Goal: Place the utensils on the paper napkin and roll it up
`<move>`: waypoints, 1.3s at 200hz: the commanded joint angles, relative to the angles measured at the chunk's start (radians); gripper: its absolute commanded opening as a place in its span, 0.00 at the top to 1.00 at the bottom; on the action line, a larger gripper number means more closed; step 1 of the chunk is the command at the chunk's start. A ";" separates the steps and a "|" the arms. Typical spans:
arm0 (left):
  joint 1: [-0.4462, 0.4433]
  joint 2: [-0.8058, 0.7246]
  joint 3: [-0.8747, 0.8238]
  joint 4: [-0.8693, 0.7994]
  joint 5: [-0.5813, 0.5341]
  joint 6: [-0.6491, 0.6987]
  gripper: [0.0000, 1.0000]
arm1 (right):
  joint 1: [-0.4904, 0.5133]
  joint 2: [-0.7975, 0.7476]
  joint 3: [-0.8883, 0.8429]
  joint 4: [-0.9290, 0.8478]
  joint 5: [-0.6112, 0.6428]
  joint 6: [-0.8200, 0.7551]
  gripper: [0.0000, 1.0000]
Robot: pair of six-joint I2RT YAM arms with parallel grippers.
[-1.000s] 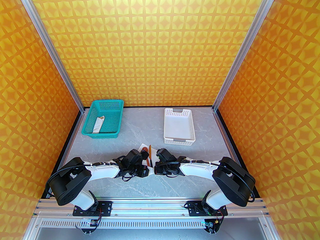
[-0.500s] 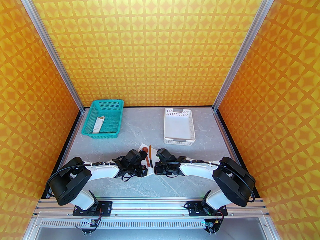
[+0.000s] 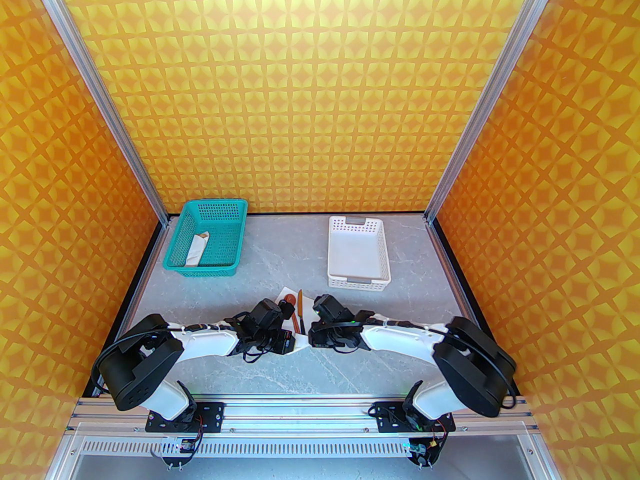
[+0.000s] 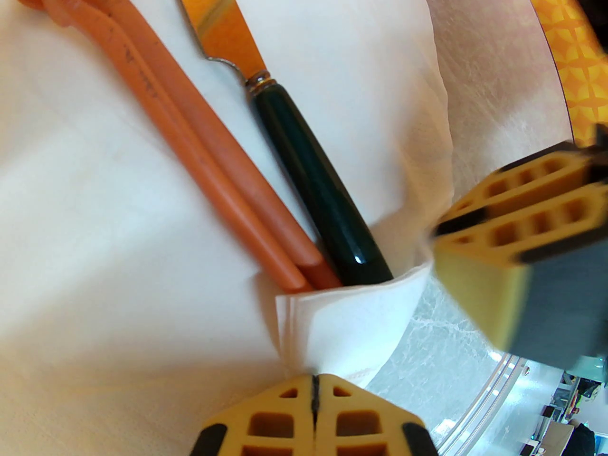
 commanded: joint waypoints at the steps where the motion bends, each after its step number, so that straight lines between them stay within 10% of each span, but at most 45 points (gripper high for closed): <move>1: 0.007 0.015 -0.014 -0.030 -0.020 0.019 0.98 | -0.030 -0.052 0.055 -0.098 0.066 -0.064 0.80; 157: 0.006 0.012 0.014 -0.068 -0.020 0.036 0.97 | -0.096 0.156 0.183 -0.145 0.279 -0.149 0.36; 260: 0.007 0.011 0.008 -0.064 -0.020 0.037 0.97 | -0.098 0.247 0.199 -0.105 0.229 -0.140 0.26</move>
